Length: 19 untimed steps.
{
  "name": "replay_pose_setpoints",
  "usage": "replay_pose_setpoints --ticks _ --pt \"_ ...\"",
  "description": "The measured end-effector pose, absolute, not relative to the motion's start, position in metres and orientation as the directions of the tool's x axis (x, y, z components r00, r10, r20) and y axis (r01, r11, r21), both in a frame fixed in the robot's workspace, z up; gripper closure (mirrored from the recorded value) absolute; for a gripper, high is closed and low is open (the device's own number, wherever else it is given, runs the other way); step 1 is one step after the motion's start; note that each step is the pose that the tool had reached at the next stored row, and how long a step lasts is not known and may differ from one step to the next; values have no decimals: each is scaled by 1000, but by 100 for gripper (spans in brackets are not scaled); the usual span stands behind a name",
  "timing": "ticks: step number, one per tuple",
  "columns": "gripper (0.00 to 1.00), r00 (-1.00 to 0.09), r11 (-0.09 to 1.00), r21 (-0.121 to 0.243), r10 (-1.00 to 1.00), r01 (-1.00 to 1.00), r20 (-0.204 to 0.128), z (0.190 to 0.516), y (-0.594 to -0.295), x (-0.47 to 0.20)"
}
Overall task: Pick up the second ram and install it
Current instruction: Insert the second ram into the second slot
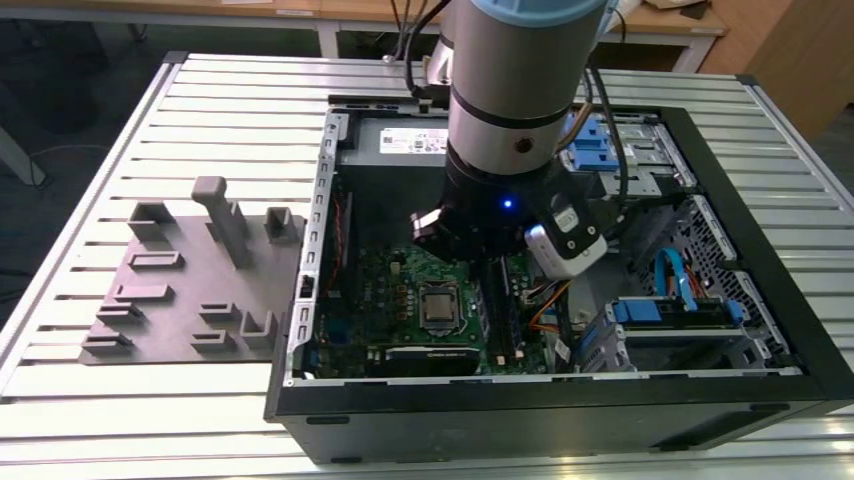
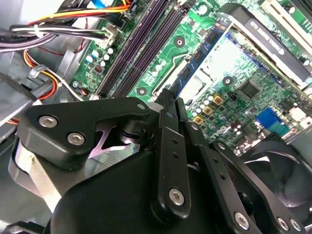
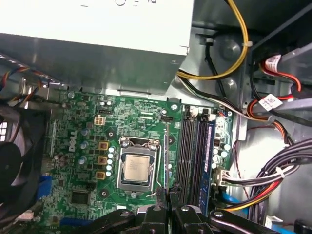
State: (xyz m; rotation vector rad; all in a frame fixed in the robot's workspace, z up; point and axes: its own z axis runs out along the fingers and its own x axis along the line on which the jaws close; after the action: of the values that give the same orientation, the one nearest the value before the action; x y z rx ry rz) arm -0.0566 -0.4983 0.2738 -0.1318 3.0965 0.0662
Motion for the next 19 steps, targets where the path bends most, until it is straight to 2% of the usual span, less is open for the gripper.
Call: replay_pose_setpoints --ticks 19 --pt "86 -993 994 41 106 105 -43 273 -498 -57"
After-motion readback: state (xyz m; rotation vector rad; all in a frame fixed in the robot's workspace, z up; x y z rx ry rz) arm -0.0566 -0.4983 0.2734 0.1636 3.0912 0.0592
